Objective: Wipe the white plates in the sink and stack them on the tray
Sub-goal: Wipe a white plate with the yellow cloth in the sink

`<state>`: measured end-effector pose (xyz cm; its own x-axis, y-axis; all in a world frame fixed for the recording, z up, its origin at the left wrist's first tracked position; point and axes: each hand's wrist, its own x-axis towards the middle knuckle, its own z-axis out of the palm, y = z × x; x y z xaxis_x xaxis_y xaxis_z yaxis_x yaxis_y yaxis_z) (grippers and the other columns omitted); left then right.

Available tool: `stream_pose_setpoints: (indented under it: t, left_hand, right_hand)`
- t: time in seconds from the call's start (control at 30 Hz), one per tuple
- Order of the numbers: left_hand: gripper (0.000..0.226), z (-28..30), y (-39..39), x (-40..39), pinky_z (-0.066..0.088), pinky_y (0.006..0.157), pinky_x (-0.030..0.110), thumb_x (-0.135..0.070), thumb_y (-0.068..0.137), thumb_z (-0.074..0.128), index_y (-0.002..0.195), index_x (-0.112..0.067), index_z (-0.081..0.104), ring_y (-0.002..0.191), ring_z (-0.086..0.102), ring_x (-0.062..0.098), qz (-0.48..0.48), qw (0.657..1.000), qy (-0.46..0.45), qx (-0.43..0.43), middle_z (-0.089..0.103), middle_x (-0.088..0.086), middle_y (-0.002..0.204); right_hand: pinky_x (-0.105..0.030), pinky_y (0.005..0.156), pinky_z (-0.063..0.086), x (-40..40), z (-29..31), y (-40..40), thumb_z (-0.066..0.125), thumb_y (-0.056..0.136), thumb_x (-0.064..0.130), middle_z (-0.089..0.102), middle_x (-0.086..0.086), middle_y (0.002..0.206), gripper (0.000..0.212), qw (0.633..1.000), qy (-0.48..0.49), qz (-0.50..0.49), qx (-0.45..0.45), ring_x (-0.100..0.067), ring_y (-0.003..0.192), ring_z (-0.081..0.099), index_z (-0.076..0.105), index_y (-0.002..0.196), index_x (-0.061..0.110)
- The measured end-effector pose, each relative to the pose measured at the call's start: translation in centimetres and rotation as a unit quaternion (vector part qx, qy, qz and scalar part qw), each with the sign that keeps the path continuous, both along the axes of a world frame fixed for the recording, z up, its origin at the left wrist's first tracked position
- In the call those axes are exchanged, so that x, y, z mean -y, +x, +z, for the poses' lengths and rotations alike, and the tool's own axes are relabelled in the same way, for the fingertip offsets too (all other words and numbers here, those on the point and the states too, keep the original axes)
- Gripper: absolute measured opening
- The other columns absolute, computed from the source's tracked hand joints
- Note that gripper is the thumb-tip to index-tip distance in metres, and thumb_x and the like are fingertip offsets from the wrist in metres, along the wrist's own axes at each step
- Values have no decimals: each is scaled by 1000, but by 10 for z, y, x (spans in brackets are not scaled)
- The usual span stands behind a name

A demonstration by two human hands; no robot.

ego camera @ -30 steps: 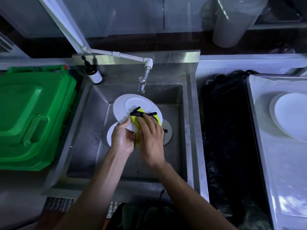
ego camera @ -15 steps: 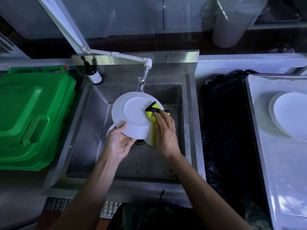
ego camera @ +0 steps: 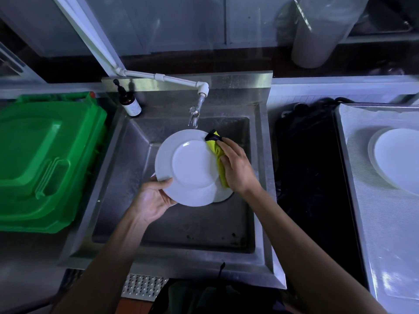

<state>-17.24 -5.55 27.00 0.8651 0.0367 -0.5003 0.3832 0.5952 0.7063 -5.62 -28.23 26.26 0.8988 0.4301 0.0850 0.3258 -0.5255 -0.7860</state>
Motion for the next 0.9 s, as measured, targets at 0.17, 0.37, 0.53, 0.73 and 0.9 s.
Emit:
stream_pose_setpoints:
  t: [0.17,0.37,0.53,0.73,0.9]
  left_hand:
    - [58,-1,-2,-7,61,68,44,-6,72,72,129,-5,63,105,71,32,-34,998,44,-9,73,12,116]
    - [44,1,2,-12,62,76,44,-13,67,80,111,-14,77,106,71,32,-97,990,102,-21,74,13,116]
    - [31,7,9,-10,56,73,40,-9,72,73,101,-17,79,100,71,33,-124,981,139,-49,74,14,112]
    - [29,6,12,-4,59,63,36,-6,72,70,97,-19,80,92,74,28,-120,983,132,-40,76,11,104]
    - [33,-1,16,-3,50,79,44,-6,70,68,101,-11,74,95,67,34,-68,988,134,-38,70,16,101]
  right_hand:
    - [-42,120,28,-2,5,8,41,106,15,36,-4,158,45,999,-25,28,-9,-28,143,33,43,151,16]
    - [-52,113,35,-14,8,7,40,105,16,38,-4,156,46,998,-43,46,24,-30,138,36,43,150,18]
    - [-54,107,36,-32,13,3,42,104,16,38,-4,157,46,992,-80,71,69,-31,139,36,43,150,18]
    - [-49,99,39,-58,16,-20,52,96,9,45,-4,153,50,983,-96,92,122,-35,133,42,52,146,19]
    - [-52,91,47,-80,9,-39,56,88,6,57,-6,141,45,984,-67,76,147,-39,120,52,65,131,16]
